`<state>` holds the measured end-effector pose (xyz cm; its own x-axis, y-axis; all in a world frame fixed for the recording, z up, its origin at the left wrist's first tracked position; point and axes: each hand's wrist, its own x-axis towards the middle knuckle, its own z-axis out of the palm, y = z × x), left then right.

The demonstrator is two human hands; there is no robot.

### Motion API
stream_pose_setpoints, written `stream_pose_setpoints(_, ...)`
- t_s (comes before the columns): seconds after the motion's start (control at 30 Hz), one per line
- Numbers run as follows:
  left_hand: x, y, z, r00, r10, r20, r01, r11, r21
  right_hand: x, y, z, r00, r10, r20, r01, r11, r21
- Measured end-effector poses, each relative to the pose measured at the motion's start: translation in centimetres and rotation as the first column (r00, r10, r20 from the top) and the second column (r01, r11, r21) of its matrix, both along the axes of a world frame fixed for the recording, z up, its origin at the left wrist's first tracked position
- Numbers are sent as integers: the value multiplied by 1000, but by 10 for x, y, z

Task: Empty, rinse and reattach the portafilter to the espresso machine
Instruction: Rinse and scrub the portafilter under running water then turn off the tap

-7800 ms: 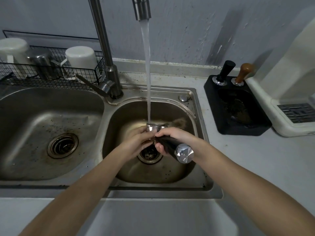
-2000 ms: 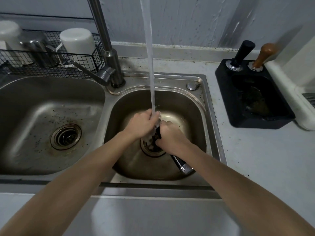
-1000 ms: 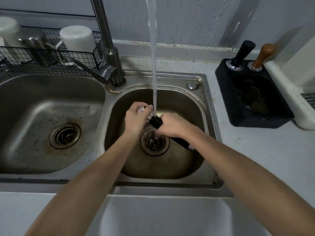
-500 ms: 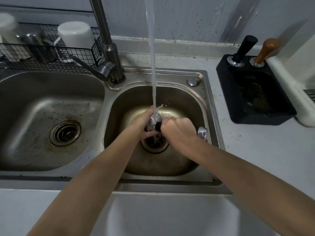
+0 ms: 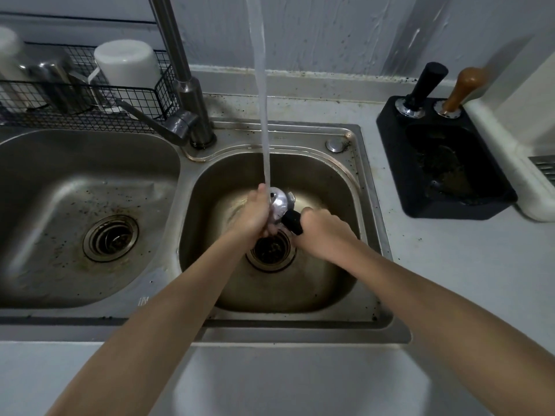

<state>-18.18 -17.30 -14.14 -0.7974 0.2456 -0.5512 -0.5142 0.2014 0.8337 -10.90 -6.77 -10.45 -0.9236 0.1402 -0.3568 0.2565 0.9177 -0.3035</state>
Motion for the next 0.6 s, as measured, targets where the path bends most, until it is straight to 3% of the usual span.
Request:
stream_pose_setpoints(0.07,4,-6,-7,973,-162,-165,152,986,-75,-2,8,1,989,-101,106,120,976,-182)
stream_pose_setpoints(0.2,8,-25,-8,893,-324,-312,279,943,-180,2,12,2,943,-223,246,318,820,-477)
stream_pose_setpoints(0.27,9,-31,-11,849,-395,-351,316,912,-262,4,9,2,916,-224,334,385,723,-573)
stream_pose_setpoints(0.4,16,-29,-11,809,-381,-448,312,924,-223,5,-1,1,891,-172,420,432,603,-670)
stream_pose_setpoints(0.5,14,-19,-9,876,-199,-439,129,974,-185,3,-10,0,909,-144,390,390,621,-680)
stream_pose_setpoints(0.6,5,-12,-4,924,-174,-339,69,951,-301,2,-15,-3,941,-103,323,296,712,-637)
